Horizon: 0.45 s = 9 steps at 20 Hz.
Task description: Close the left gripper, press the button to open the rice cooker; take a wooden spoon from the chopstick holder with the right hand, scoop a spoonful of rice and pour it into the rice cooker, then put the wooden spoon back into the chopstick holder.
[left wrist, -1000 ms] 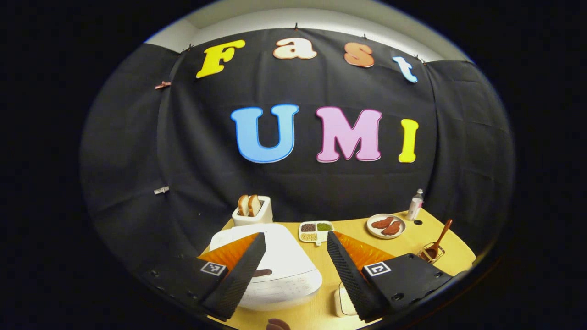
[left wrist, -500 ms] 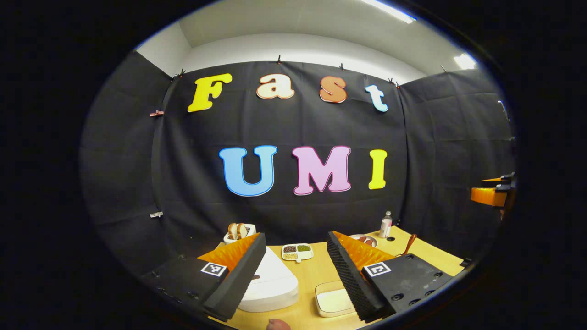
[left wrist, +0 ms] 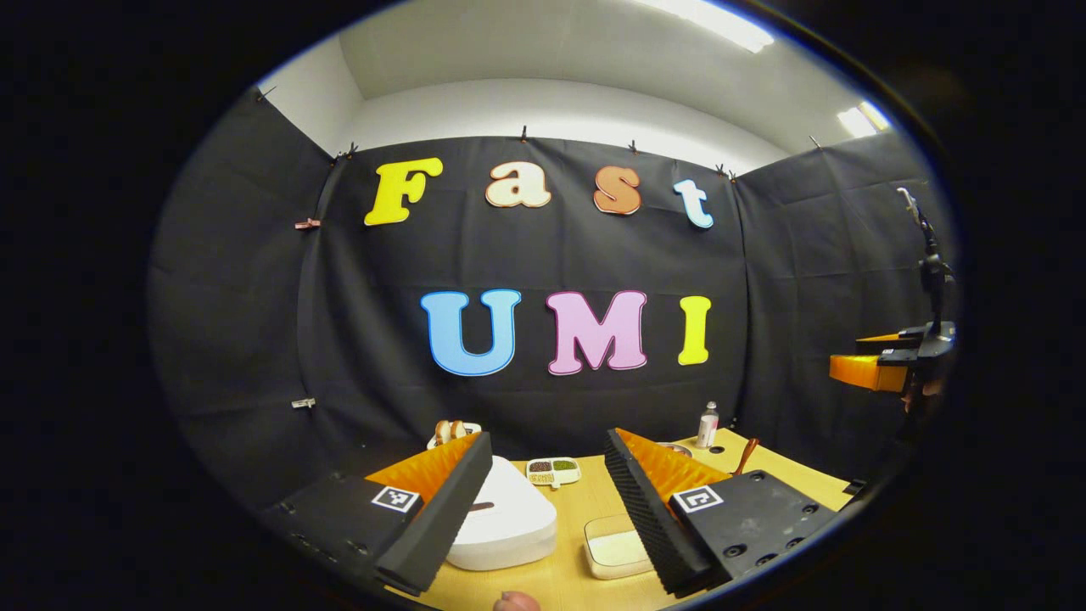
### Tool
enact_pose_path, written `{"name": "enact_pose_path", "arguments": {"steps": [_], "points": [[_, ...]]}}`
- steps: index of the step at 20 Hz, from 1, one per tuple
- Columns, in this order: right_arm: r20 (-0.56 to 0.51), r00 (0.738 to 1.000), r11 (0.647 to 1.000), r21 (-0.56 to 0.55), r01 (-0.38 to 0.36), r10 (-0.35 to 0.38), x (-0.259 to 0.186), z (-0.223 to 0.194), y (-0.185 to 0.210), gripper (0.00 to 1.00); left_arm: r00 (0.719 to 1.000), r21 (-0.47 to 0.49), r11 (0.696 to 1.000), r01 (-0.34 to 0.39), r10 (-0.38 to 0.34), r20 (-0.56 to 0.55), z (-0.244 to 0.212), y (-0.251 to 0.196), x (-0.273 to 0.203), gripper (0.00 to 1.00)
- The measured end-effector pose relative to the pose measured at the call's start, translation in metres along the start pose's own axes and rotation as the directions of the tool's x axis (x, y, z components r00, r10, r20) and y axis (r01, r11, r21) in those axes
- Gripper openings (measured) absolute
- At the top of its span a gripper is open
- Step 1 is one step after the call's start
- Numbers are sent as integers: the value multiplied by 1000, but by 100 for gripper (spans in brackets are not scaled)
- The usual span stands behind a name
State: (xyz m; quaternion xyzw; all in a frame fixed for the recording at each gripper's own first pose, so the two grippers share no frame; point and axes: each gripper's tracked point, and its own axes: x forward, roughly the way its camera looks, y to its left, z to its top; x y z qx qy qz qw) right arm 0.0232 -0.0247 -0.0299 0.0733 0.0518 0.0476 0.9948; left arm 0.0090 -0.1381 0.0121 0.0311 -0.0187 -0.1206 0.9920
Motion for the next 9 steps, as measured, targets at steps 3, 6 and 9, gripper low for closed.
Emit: {"name": "enact_pose_path", "arguments": {"steps": [3,6,9], "points": [[11,1000,1000,6,-19,19,-2,2,14,97,1000,-4,1000,-8,8,-16,-5,7,-8,93],[11,1000,1000,10,-22,22,-2,2,20,97,1000,-5,1000,-9,9,-14,-3,9,-12,93],[8,1000,1000,10,-25,25,-2,2,26,97,1000,2,1000,0,0,-21,-7,9,-9,93]]}}
